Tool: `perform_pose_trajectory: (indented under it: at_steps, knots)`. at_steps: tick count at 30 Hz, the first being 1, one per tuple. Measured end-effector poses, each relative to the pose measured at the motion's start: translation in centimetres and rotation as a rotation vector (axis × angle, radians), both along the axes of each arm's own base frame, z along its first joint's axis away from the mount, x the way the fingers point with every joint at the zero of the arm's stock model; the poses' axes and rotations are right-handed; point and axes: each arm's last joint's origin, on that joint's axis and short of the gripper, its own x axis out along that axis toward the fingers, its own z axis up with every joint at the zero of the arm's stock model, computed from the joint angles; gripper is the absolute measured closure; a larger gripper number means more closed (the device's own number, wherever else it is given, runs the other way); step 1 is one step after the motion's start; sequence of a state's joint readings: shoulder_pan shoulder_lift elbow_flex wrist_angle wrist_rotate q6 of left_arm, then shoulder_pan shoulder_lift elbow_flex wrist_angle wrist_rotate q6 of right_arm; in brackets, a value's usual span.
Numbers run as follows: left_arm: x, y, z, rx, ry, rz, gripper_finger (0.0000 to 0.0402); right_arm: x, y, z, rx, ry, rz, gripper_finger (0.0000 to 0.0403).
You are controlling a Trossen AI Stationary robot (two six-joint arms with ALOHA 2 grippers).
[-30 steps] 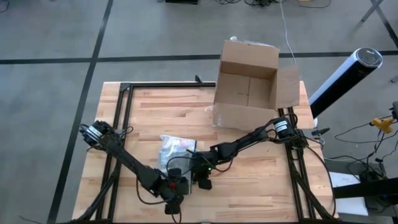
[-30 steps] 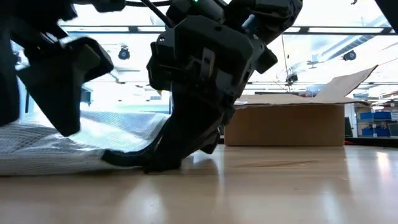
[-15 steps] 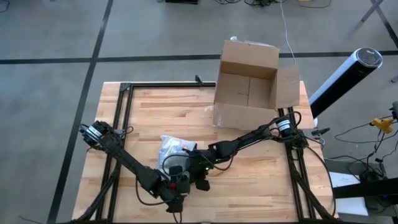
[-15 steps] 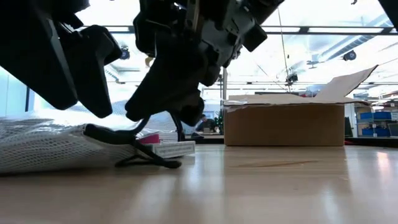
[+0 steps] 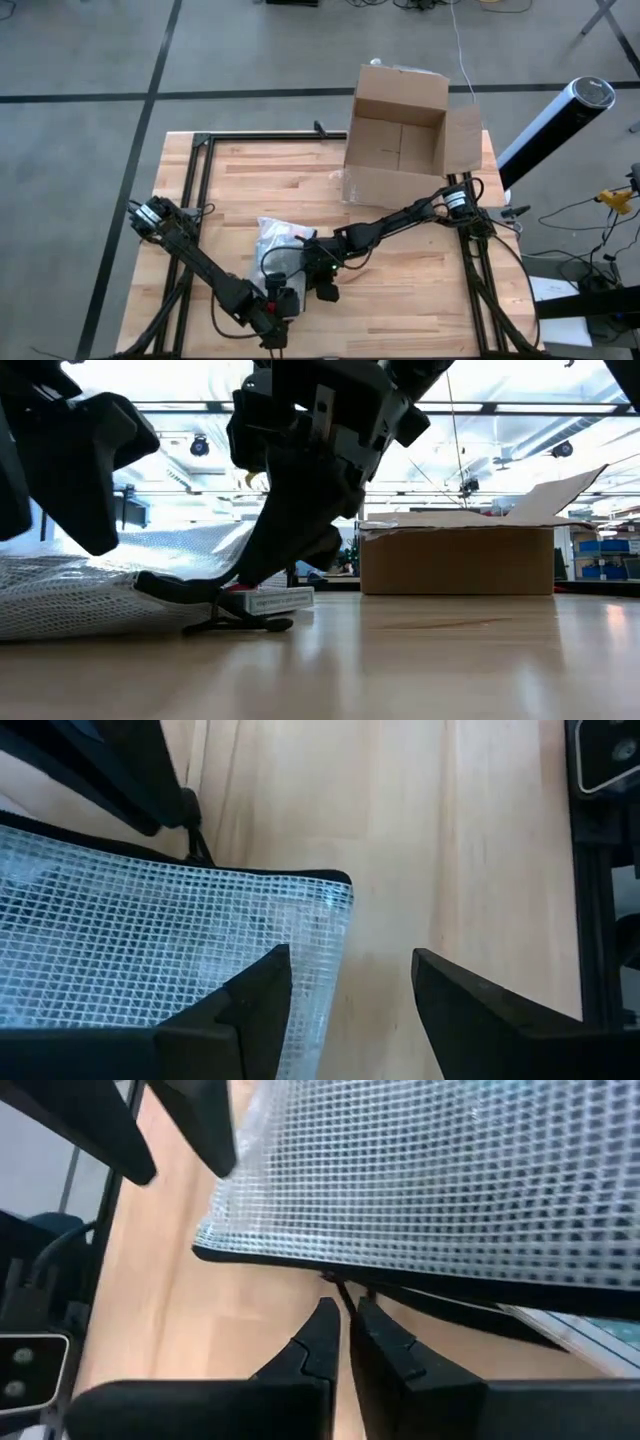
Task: Unpack boxes
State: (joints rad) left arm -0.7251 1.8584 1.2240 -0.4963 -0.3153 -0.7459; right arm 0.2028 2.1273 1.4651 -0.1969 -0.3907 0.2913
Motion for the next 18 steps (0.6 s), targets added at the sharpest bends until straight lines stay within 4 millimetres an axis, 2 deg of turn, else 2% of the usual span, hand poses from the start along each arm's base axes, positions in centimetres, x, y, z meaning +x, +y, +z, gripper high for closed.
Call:
perform_pose_trajectory:
  at_steps: [4, 10, 14, 18]
  knots:
    - [0.0, 0.0, 0.0, -0.001, 0.0, -0.001, 0.0212, 0.1, 0.2, 0.0, 0.025, -0.001, -0.009, 0.0303]
    - [0.0, 0.0, 0.0, -0.001, 0.0, 0.0, 0.0194, 0.5, 0.7, -1.2, 0.037, 0.009, -0.039, 0.0206]
    - [0.0, 0.0, 0.0, -0.003, 0.0, 0.003, 0.0181, 0.9, 0.8, -1.9, 0.066, -0.001, -0.068, 0.0172]
    - [0.0, 0.0, 0.0, -0.005, -0.001, 0.003, 0.0173, 1.4, 1.0, -2.6, 0.102, -0.018, -0.104, 0.0164]
